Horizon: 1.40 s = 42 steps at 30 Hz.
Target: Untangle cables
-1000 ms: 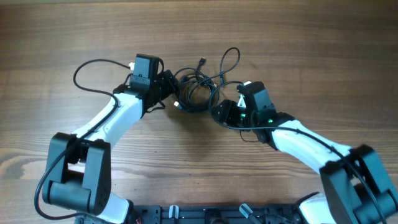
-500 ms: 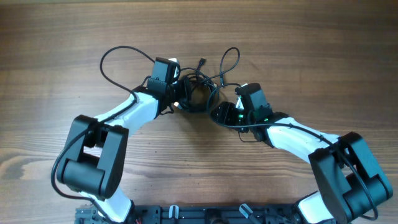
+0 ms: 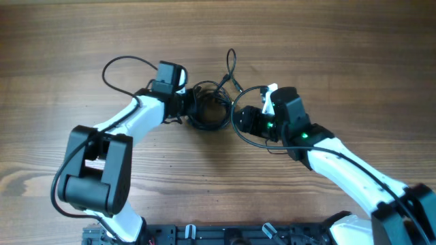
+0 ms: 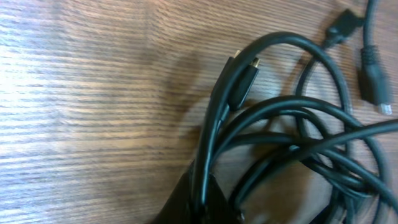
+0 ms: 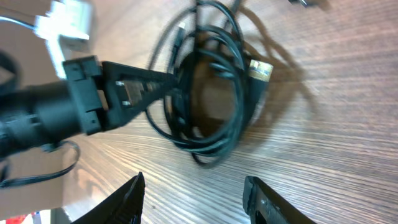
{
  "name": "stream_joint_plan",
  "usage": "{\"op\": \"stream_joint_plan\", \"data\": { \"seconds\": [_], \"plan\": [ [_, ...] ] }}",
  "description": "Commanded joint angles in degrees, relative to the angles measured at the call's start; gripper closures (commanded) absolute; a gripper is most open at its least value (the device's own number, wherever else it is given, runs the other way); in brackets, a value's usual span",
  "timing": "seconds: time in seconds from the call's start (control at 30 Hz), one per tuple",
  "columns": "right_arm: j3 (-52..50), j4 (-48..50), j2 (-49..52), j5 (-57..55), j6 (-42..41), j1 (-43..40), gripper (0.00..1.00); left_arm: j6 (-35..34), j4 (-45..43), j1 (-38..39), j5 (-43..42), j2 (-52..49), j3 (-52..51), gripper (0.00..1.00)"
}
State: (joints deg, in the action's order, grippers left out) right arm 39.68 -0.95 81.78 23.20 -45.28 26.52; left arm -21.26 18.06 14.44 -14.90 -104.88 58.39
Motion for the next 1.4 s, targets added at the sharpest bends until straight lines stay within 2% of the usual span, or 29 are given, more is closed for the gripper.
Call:
{"op": "stream_joint_plan", "data": {
  "seconds": [0.0,0.13,0.23,0.37,0.53,0.63,0.7,0.77,0.97,1.1,1.3,1.37],
  "plan": [
    [1.0,-1.9,-1.4,0.9,-3.1,0.5,0.46,-3.0,0.3,-4.8,-17.7,1.5,1.5,0.96],
    [1.0,-4.8,-1.4,0.3,-6.3,3.1,0.47,-4.7,0.7,-7.9,-20.0,1.5,1.5,0.96],
    [0.8,-6.8,-1.2,-4.7,-12.4,6.4,0.47,-4.7,0.7,-7.7,-20.0,1.4,1.5,0.96],
    [0.7,-5.4,0.4,-12.2,-17.1,10.9,0.47,-4.7,0.2,-6.0,-20.0,1.4,1.5,0.96],
    [0.7,-2.1,4.9,-16.9,-22.7,12.2,0.48,-4.7,-0.2,-5.6,-20.0,1.4,1.5,0.96],
    [0.7,3.8,8.1,-17.3,-22.6,12.2,0.55,-4.7,-0.2,-5.6,-20.0,1.4,1.5,0.96],
    [0.7,6.0,8.8,-19.4,-22.6,12.0,0.72,-4.7,-0.3,-5.6,-20.0,1.4,1.5,0.96],
    [0.7,6.9,8.8,-21.4,-22.2,12.0,0.77,-4.7,-0.4,-5.6,-20.0,1.4,1.5,0.96],
    [0.7,6.9,8.8,-25.2,-18.7,12.0,0.80,-4.7,-0.4,-5.6,-20.0,1.4,1.5,0.96],
    [0.7,6.9,8.8,-25.8,-17.7,12.0,0.71,-4.7,-0.4,-5.5,-20.0,1.4,1.5,0.96],
    [0.7,7.0,8.8,-27.9,-17.7,12.0,0.71,-12.3,-6.1,-4.8,-20.2,1.4,1.5,0.96],
    [0.7,7.6,8.8,-28.3,-17.7,12.0,0.72,-12.7,-8.0,-4.8,-20.8,1.4,1.5,0.96]
  ]
}}
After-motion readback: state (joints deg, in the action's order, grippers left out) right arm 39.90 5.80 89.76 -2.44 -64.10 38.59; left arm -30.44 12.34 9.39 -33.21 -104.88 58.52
